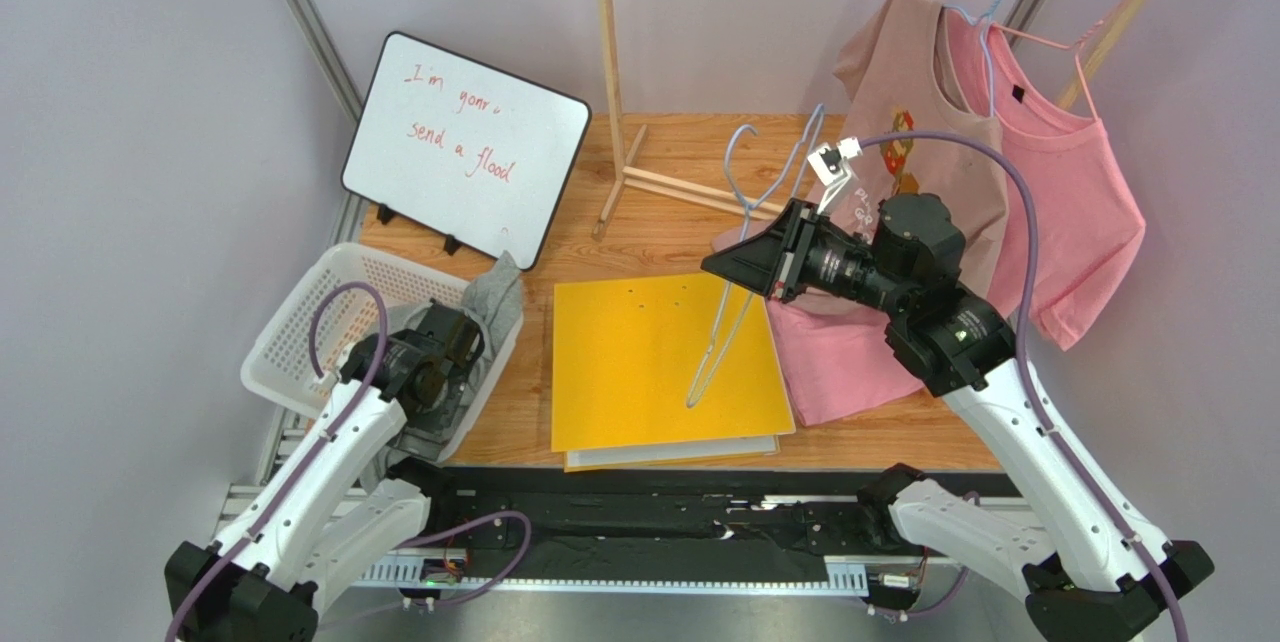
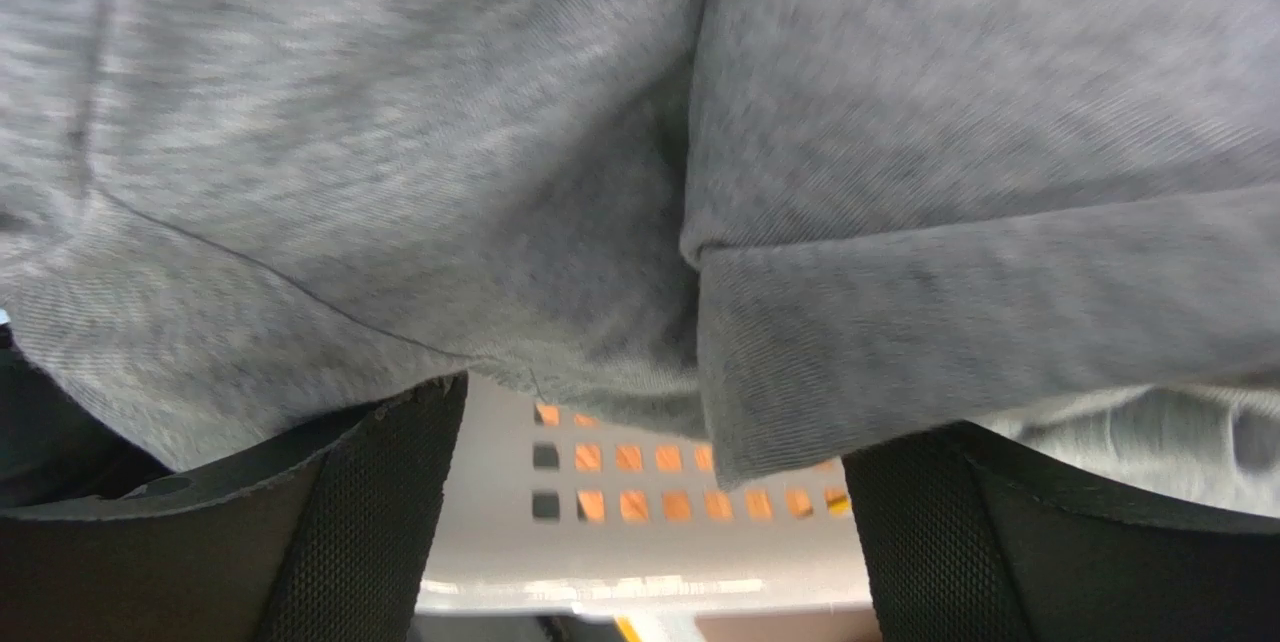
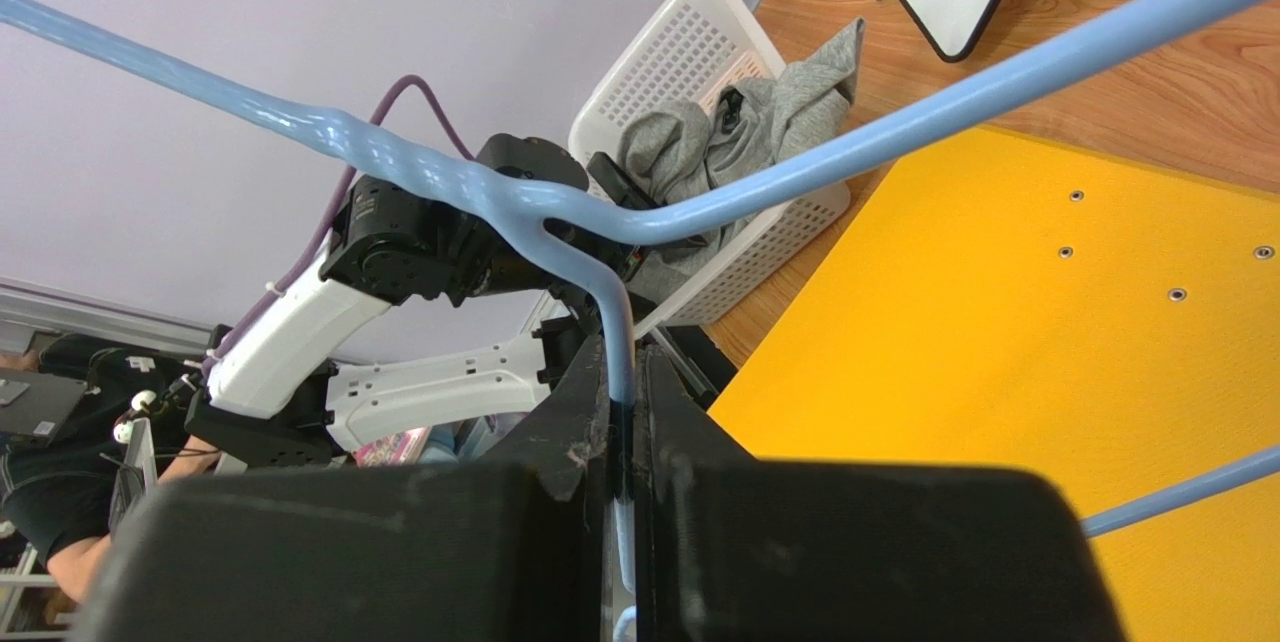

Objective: Remove the t-shirt from the hanger

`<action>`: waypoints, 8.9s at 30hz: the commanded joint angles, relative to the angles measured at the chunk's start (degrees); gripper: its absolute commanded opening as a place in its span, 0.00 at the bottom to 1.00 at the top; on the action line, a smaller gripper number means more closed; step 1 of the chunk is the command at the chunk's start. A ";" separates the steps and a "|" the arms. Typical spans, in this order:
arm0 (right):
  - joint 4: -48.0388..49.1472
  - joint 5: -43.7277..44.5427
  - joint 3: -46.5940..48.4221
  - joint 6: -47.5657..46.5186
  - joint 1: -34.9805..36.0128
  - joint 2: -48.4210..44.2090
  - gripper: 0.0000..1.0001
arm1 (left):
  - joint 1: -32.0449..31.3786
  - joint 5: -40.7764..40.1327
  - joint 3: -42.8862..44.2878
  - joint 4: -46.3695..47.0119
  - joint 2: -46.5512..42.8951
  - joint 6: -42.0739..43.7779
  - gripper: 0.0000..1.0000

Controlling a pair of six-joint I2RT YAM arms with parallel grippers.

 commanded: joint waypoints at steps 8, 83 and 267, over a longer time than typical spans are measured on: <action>1.50 1.41 -0.35 -1.78 0.20 -2.71 0.00 | 2.20 -13.56 3.97 -2.04 2.95 -2.30 0.10; 7.47 7.04 1.15 1.47 0.11 4.75 0.00 | -21.59 43.29 14.27 68.40 -4.72 73.03 0.64; -8.35 5.20 39.03 -14.44 -41.11 26.90 0.33 | -41.57 10.23 3.54 49.18 -21.84 66.00 0.61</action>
